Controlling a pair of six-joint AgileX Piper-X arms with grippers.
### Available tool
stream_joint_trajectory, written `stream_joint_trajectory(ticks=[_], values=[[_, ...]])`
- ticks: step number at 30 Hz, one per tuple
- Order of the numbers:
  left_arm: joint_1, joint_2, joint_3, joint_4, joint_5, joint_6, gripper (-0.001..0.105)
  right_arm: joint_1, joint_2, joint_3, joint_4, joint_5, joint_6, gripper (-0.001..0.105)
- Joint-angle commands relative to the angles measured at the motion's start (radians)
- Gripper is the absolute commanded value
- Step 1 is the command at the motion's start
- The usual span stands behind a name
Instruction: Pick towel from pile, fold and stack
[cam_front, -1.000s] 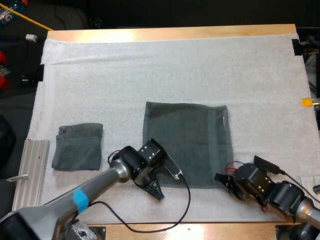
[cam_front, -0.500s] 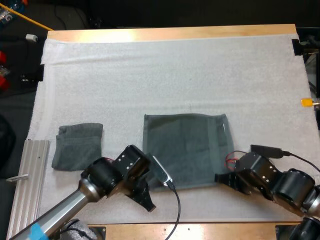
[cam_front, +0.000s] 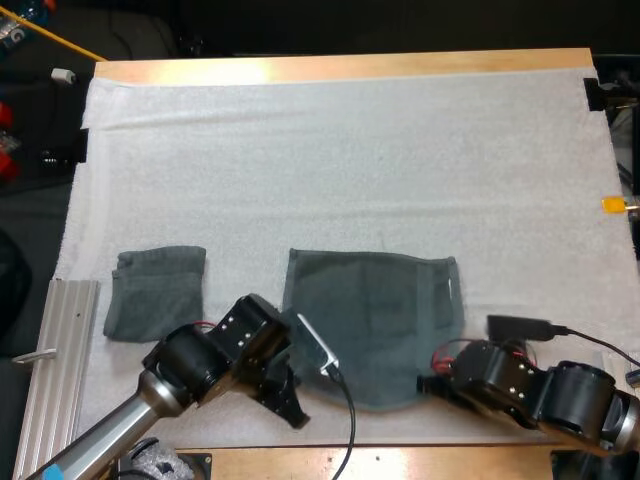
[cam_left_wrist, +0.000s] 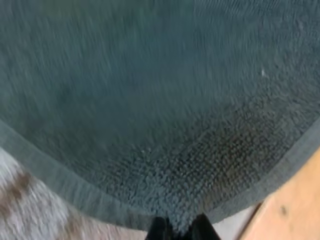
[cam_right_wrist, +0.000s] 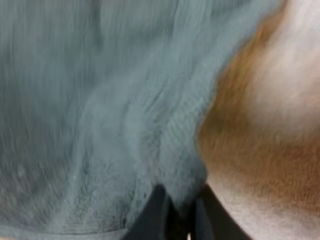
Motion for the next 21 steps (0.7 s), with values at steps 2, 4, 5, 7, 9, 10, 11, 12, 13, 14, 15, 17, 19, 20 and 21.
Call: stream_joint_trajectory(ticks=[2,4,5,7,9,10,11,12,13,14,15,17,19,20,21], values=[[0.033,0.034,-0.005,-0.052,0.006,-0.011,0.0,-0.055,0.005,-0.008,-0.029,0.005,0.017,0.0],[0.086,0.08,-0.005,-0.1,0.02,-0.018,0.0,-0.128,0.026,-0.008,-0.064,-0.032,0.017,0.0],[0.107,0.097,-0.005,-0.119,0.038,-0.018,0.0,-0.16,0.035,-0.008,-0.079,-0.046,0.017,0.0],[0.171,0.147,-0.005,-0.165,0.096,-0.018,0.0,-0.239,0.069,-0.008,-0.126,-0.085,0.017,0.0],[0.219,0.185,-0.005,-0.205,0.128,-0.018,0.0,-0.308,0.105,-0.008,-0.171,-0.135,0.009,0.0],[0.245,0.205,-0.005,-0.225,0.136,-0.018,0.0,-0.34,0.124,-0.008,-0.198,-0.162,0.008,0.0],[0.262,0.219,-0.005,-0.236,0.142,-0.018,0.0,-0.356,0.137,-0.008,-0.217,-0.173,0.008,0.0],[0.286,0.238,-0.005,-0.256,0.149,-0.018,0.0,-0.385,0.161,-0.008,-0.244,-0.198,0.008,0.0],[0.302,0.252,-0.005,-0.272,0.155,-0.018,0.0,-0.406,0.182,-0.008,-0.262,-0.217,0.008,0.0],[0.313,0.263,-0.005,-0.285,0.16,-0.018,0.0,-0.422,0.196,-0.008,-0.273,-0.234,0.008,0.0],[0.331,0.279,-0.005,-0.306,0.163,-0.018,0.0,-0.439,0.216,-0.008,-0.287,-0.254,0.008,0.0],[0.354,0.298,-0.005,-0.334,0.163,-0.018,0.0,-0.459,0.25,-0.008,-0.308,-0.278,0.007,0.0],[0.373,0.319,-0.005,-0.368,0.163,-0.018,0.0,-0.467,0.285,-0.008,-0.323,-0.273,0.005,0.0],[0.376,0.325,-0.005,-0.379,0.163,-0.018,0.0,-0.467,0.292,-0.008,-0.327,-0.266,0.005,0.0],[0.377,0.333,-0.005,-0.396,0.163,-0.017,0.0,-0.466,0.306,-0.008,-0.331,-0.252,0.005,0.0]])
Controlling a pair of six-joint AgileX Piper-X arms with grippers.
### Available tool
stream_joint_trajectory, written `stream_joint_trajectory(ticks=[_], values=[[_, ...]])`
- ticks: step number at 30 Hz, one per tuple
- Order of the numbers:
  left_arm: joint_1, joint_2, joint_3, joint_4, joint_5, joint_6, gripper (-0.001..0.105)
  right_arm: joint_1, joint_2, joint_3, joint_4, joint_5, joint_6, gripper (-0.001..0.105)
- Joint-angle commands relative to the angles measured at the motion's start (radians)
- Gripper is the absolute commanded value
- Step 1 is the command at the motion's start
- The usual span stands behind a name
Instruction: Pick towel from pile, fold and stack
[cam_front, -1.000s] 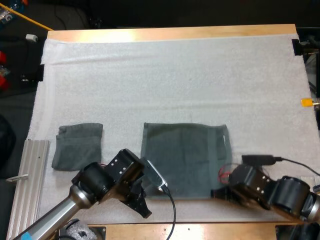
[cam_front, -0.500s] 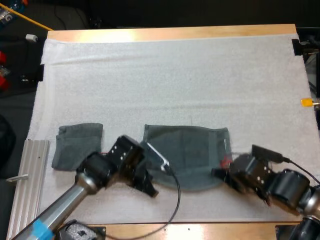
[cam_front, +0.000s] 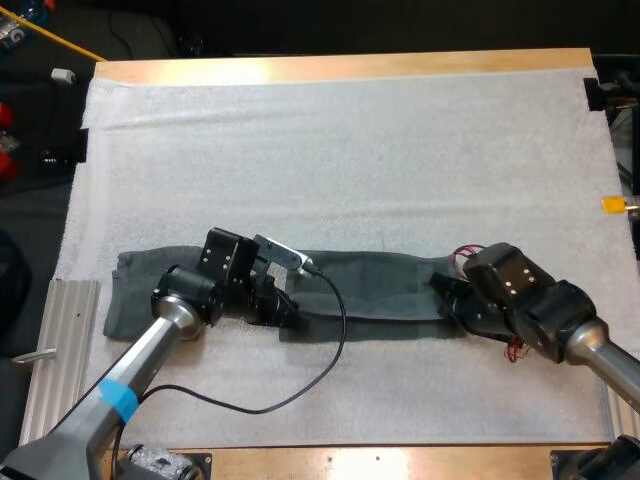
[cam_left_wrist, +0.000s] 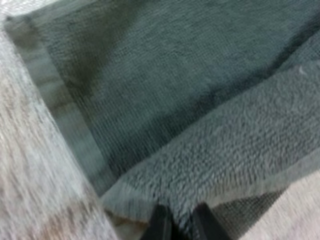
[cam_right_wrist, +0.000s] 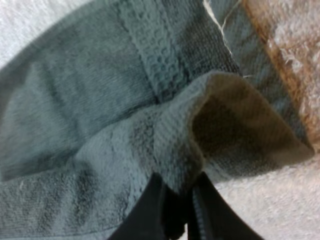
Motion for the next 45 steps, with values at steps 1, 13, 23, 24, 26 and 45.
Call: stream_joint_trajectory(ticks=[1,13,23,24,26,45], values=[[0.0,0.005,-0.005,-0.03,0.007,-0.009,0.0,-0.004,0.007,-0.008,-0.011,0.013,-0.008,0.0],[0.0,0.042,-0.005,-0.137,-0.037,-0.009,0.0,-0.009,0.036,-0.008,-0.083,0.119,0.052,0.0],[0.0,0.042,-0.005,-0.148,-0.04,-0.009,0.008,-0.011,0.088,-0.008,-0.091,0.085,0.058,0.0],[0.0,0.042,-0.005,-0.148,-0.04,-0.009,0.014,-0.011,0.1,-0.008,-0.102,0.075,0.058,0.001],[0.0,0.042,-0.005,-0.148,-0.04,-0.013,0.028,-0.011,0.115,-0.008,-0.13,0.061,0.058,0.008],[0.0,0.041,-0.005,-0.145,0.015,-0.023,0.052,-0.075,0.187,-0.008,-0.605,0.123,0.151,0.054]])
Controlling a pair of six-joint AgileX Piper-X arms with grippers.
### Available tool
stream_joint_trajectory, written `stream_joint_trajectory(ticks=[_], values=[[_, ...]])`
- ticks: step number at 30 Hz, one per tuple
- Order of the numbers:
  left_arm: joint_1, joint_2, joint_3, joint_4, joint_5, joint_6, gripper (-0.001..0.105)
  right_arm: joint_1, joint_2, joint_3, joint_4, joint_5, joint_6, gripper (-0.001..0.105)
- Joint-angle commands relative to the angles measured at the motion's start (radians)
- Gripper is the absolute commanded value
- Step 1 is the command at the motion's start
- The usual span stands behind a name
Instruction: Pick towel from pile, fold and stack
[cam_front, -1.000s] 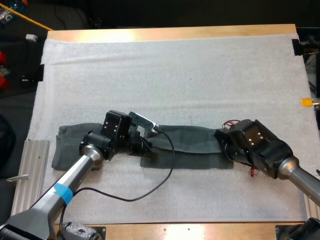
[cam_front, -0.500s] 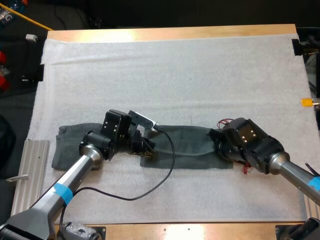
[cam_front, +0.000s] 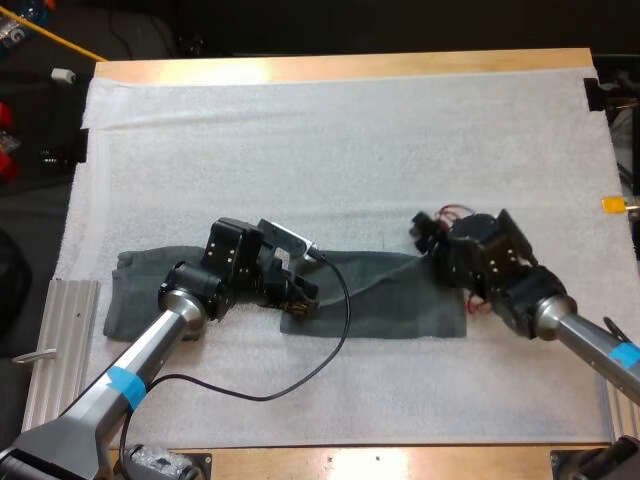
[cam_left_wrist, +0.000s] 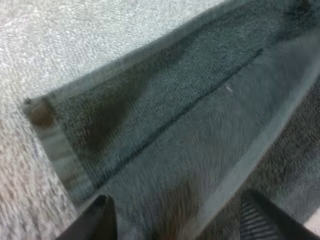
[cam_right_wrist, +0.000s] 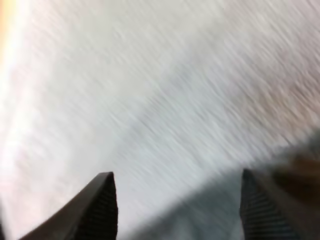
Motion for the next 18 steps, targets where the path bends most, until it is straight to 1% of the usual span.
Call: stream_joint_trajectory(ticks=[1,3,5,7,9,12,14,18], values=[[0.001,-0.005,-0.005,0.015,0.007,-0.006,0.052,-0.019,-0.003,-0.008,-0.037,-0.015,0.013,0.054],[0.001,-0.017,-0.005,0.024,0.007,-0.006,0.052,-0.039,-0.003,-0.008,-0.065,-0.055,0.019,0.054],[0.001,-0.035,-0.005,0.026,0.007,-0.006,0.052,-0.048,-0.004,-0.008,-0.077,-0.109,-0.006,0.054],[0.001,-0.073,-0.005,0.028,0.007,-0.006,0.052,-0.048,-0.01,-0.008,-0.08,-0.154,-0.102,0.054],[0.001,-0.112,-0.005,0.04,0.007,-0.006,0.052,-0.045,-0.02,-0.008,-0.069,-0.19,-0.176,0.054],[0.001,-0.167,-0.005,0.077,0.007,-0.006,0.052,-0.045,-0.046,-0.008,-0.046,-0.251,-0.235,0.054],[0.001,-0.194,-0.005,0.105,0.007,-0.006,0.052,-0.045,-0.069,-0.008,-0.021,-0.266,-0.265,0.054],[0.001,-0.269,-0.005,0.149,0.007,-0.007,0.052,-0.045,-0.149,-0.008,0.097,-0.25,-0.351,0.054]])
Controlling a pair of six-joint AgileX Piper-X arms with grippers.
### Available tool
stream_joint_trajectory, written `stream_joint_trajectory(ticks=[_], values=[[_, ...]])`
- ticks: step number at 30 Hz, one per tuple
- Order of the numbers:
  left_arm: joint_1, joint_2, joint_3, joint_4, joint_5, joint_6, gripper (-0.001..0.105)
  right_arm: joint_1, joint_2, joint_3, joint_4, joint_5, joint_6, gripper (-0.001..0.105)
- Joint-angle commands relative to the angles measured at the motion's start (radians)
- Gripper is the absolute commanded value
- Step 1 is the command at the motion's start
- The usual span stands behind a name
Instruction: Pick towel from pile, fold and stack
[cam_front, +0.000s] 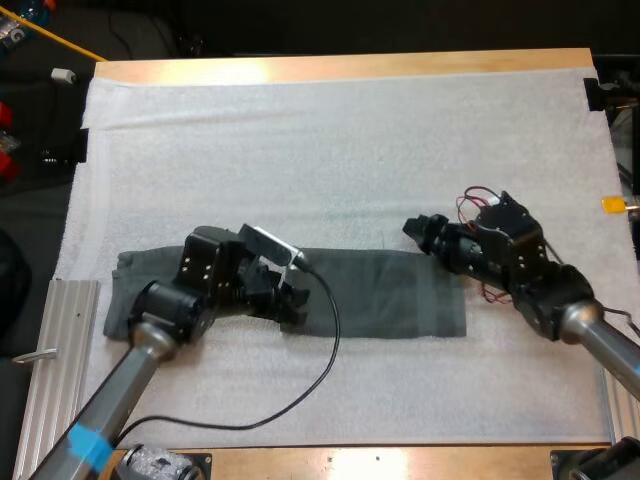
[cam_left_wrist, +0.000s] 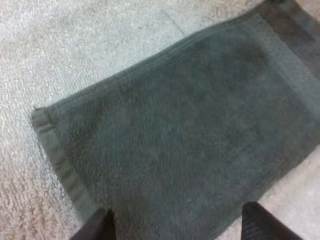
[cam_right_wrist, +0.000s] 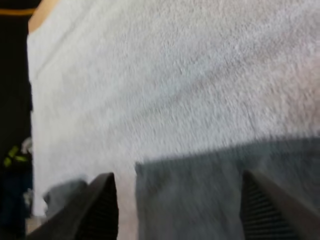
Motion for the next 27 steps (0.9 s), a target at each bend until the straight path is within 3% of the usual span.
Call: stream_joint_trajectory(ticks=[1,7,19,25,27], values=[[0.001,-0.03,-0.005,0.018,0.002,-0.007,0.052,0.002,-0.031,-0.008,0.049,0.001,-0.048,0.054],[0.001,-0.178,-0.005,0.08,0.004,-0.074,0.052,0.002,-0.173,-0.008,0.277,0.057,-0.185,0.054],[0.001,-0.488,-0.005,0.271,0.104,-0.23,0.053,0.002,-0.476,-0.008,0.67,0.13,-0.421,0.054],[0.001,-0.608,-0.005,0.349,0.174,-0.282,0.069,0.002,-0.589,-0.008,0.796,0.13,-0.454,0.054],[0.001,-0.64,-0.005,0.397,0.174,-0.283,0.07,0.002,-0.62,-0.008,0.82,0.13,-0.454,0.054]])
